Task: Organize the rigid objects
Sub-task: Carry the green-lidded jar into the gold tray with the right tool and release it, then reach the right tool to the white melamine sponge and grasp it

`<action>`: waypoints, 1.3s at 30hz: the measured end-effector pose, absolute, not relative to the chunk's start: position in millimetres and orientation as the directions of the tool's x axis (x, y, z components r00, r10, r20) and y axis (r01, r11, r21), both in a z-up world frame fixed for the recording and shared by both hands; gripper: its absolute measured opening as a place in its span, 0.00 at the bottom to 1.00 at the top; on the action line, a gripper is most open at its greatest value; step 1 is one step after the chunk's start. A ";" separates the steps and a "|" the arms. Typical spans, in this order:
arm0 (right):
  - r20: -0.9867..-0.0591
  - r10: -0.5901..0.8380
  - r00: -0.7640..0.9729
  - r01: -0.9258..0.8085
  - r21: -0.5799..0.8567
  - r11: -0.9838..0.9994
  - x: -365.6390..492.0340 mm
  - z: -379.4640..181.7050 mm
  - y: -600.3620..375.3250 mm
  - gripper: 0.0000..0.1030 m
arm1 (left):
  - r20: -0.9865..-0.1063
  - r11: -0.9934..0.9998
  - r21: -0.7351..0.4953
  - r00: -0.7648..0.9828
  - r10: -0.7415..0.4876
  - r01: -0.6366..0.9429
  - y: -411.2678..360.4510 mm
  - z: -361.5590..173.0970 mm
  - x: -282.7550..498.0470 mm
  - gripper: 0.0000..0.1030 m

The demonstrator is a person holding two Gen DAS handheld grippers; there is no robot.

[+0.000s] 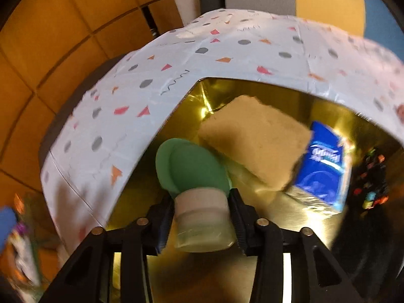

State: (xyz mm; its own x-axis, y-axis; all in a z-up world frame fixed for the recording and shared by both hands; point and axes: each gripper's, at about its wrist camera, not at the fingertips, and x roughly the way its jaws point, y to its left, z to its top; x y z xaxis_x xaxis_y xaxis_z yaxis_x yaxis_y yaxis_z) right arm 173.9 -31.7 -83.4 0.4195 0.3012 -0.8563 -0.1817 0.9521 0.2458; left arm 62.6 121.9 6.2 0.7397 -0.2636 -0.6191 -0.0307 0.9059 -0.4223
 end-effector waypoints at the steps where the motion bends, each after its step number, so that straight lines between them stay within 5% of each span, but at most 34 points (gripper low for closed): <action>1: -0.858 0.302 0.416 -0.187 0.244 0.951 173.2 -82.4 -30.5 0.50 | -0.619 0.906 -0.423 0.739 -0.265 -0.030 121.9 6.6 62.3 0.64; 5: -0.828 0.342 0.445 -0.249 0.253 0.935 155.2 -65.0 -33.9 0.69 | -0.615 0.905 -0.423 0.745 -0.259 -0.034 122.3 7.5 61.6 0.64; 11: -0.772 0.395 0.498 -0.265 0.299 0.917 123.1 -32.2 -65.6 0.69 | -0.631 0.903 -0.428 0.727 -0.271 -0.035 115.8 4.1 62.0 0.64; 21: -0.723 0.273 0.634 -0.172 0.212 0.962 71.7 -0.4 -135.2 0.69 | -0.658 0.922 -0.379 0.676 -0.332 0.085 63.2 -0.4 53.3 0.64; 39: -0.759 0.069 0.647 0.102 0.176 0.979 10.6 -25.8 -249.9 0.69 | -0.681 0.885 -0.339 0.565 -0.465 0.319 -17.0 -9.4 26.5 0.64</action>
State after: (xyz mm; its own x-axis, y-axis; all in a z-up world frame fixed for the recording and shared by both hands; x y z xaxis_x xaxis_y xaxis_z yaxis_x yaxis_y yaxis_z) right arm 10.6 -249.9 -25.8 0.6471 0.0695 -0.7592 0.1017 0.9791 0.1763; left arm 26.5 -17.0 -9.4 0.5655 -0.4651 -0.6811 0.3190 0.8849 -0.3395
